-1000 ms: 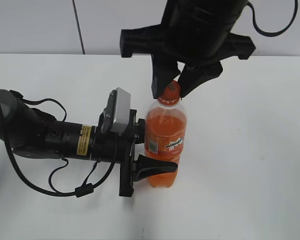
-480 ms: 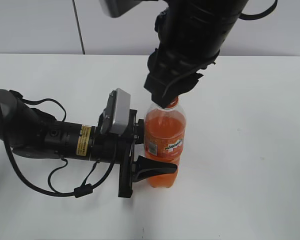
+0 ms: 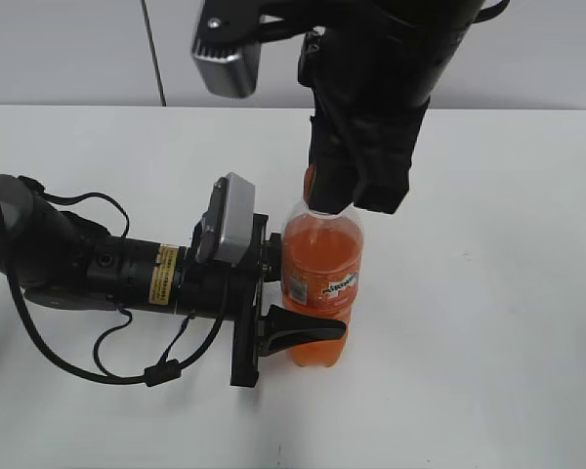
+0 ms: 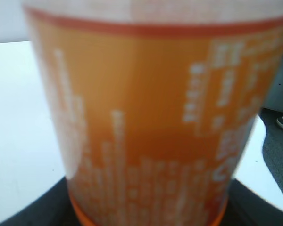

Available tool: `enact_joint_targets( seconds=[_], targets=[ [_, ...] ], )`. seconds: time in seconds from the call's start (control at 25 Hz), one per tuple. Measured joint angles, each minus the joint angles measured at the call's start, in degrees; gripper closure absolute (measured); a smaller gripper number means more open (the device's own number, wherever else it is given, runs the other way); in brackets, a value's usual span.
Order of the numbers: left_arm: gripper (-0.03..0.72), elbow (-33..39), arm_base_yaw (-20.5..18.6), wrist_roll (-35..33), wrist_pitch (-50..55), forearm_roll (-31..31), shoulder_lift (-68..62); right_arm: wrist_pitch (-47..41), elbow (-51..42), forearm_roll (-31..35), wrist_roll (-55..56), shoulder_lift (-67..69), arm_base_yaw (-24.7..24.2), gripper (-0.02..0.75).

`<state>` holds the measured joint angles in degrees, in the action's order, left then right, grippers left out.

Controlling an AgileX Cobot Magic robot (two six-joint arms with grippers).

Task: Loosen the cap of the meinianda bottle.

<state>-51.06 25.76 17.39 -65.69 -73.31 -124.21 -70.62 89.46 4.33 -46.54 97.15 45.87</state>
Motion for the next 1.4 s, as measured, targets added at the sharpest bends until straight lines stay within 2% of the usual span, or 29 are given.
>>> enact_joint_targets(
  seconds=[0.48, 0.64, 0.8, 1.04, 1.4],
  targets=[
    [0.288, 0.0, 0.0, -0.2, 0.0, -0.2, 0.0, -0.3, 0.0, 0.6, -33.0, 0.0, 0.0, 0.463],
    [0.288, 0.0, 0.0, -0.3, 0.0, -0.3, 0.0, -0.3, 0.0, 0.9, -39.8, 0.0, 0.0, 0.463],
    [0.289, 0.0, 0.0, -0.3, 0.0, -0.4, 0.0, -0.3, 0.0, 1.2, -41.2, 0.0, 0.0, 0.463],
    [0.289, 0.0, 0.0, -0.3, 0.0, -0.4, 0.0, -0.3, 0.0, 1.2, -33.6, 0.0, 0.0, 0.463],
    [0.289, 0.0, 0.0, -0.3, -0.1, -0.5, 0.0, -0.3, 0.0, 1.6, -32.2, 0.0, 0.0, 0.461]
  ],
)
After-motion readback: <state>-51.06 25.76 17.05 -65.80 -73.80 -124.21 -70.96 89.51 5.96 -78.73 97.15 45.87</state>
